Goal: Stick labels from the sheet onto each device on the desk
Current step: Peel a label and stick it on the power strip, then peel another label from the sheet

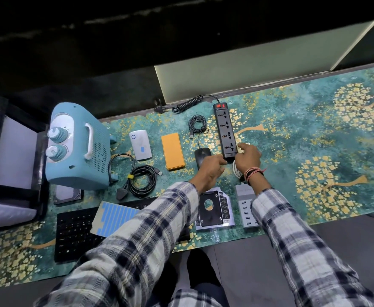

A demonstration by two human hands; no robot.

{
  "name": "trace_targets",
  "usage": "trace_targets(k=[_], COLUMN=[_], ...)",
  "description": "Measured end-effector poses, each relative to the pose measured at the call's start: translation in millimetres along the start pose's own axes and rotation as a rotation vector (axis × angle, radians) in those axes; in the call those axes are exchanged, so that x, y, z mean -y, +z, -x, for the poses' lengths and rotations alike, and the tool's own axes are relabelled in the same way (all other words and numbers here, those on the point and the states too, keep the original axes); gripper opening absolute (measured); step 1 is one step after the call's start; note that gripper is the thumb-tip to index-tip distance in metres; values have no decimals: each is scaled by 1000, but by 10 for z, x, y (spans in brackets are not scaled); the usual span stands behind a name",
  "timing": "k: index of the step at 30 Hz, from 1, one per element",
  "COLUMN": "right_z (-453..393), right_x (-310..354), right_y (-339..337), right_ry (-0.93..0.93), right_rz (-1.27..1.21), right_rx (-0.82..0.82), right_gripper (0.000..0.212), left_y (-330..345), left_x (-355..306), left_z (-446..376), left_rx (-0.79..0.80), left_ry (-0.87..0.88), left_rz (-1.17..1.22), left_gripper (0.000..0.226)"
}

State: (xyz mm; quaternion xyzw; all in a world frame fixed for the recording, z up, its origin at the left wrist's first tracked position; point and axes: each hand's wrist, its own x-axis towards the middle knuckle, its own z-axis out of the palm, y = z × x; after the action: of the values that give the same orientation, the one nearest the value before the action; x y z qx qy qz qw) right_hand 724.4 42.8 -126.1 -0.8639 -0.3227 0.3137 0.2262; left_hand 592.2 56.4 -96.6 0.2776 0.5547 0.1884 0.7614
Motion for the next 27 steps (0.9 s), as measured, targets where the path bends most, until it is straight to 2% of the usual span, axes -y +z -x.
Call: trace_targets(k=[2, 6, 9, 12, 17, 18, 20, 22, 23, 25, 27], right_z=[176, 662, 1090, 1501, 2023, 2072, 2228, 2381, 2444, 2603, 2738], right_x=[110, 384, 576, 749, 1001, 1022, 1107, 1158, 1161, 1181, 1193], right_y=[55, 276, 579, 925, 1504, 1618, 1848, 2023, 2080, 2160, 2227], right_ry=[-82, -179, -254, -316, -486, -518, -583, -568, -563, -544, -517], right_rz=[-30, -117, -132, -96, 179, 242, 384, 541, 622, 735, 750], right_rx=[-41, 9, 117, 270, 552, 569, 599, 609, 597, 536, 460], right_gripper=[44, 29, 26, 28, 11, 18, 25, 17, 27, 43, 44], left_y=[-72, -341, -746, -1227, -2067, -2212, -2518, -2741, -2827, -2954, -3020], left_x=[-30, -35, 96, 249, 478, 515, 622, 786, 875, 960, 904], left_z=[95, 308, 475, 745, 1316, 1385, 1476, 1487, 1474, 1561, 1712], left_rx=[-21, -129, -399, -657, -1108, -1167, -1205, -1171, -1133, -1020, -917], left_ry=[53, 134, 164, 173, 106, 77, -32, -152, -158, -121, -33], left_rz=[5, 85, 82, 154, 129, 143, 200, 288, 319, 372, 454], left_gripper=[20, 19, 15, 20, 21, 22, 35, 47, 49, 41, 25])
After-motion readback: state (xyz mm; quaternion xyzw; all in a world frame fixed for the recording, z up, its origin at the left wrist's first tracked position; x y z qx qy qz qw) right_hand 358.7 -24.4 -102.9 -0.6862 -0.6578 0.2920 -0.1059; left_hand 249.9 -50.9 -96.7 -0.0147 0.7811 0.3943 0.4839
